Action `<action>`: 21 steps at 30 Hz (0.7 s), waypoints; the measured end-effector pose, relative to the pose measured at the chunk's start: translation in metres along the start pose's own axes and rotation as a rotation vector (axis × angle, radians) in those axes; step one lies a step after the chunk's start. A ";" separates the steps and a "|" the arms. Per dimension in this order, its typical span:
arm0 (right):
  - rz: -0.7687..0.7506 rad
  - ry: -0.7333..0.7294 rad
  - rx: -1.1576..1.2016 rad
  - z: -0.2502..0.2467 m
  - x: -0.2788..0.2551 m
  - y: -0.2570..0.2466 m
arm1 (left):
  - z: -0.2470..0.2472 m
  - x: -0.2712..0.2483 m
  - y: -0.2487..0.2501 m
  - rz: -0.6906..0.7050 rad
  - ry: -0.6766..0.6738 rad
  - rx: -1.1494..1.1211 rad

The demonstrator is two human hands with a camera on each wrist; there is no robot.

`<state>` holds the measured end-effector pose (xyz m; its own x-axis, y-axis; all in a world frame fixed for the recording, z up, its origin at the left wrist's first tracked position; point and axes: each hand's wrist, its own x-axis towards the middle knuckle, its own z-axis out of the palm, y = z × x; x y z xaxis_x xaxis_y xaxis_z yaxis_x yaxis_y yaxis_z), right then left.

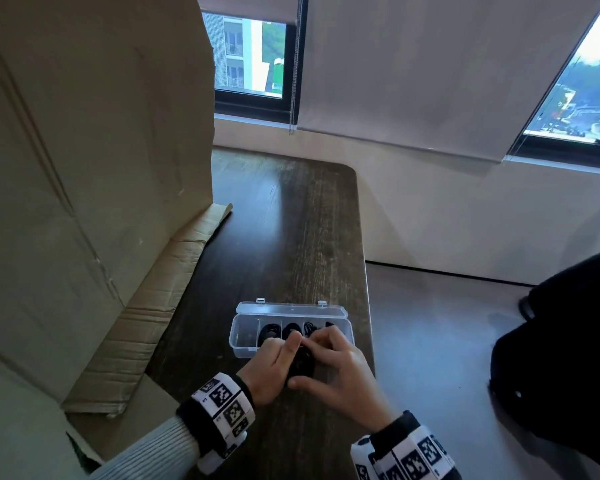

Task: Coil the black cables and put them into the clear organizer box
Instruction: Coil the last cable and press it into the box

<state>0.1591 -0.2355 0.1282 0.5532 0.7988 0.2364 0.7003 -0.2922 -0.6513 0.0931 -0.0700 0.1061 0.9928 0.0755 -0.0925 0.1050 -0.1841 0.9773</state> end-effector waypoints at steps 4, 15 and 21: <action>-0.008 0.106 -0.004 0.007 0.004 0.009 | -0.001 0.002 -0.004 -0.007 -0.023 0.041; 0.230 0.178 0.368 0.021 -0.001 0.034 | -0.002 0.013 -0.011 -0.017 -0.066 0.227; 0.321 0.260 0.531 0.016 0.004 0.039 | -0.008 0.010 -0.011 -0.151 -0.262 -0.255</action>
<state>0.1817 -0.2353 0.0919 0.8342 0.5433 0.0941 0.2022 -0.1426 -0.9689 0.1016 -0.0594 0.0960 0.9518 -0.1752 -0.2518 0.2658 0.0616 0.9620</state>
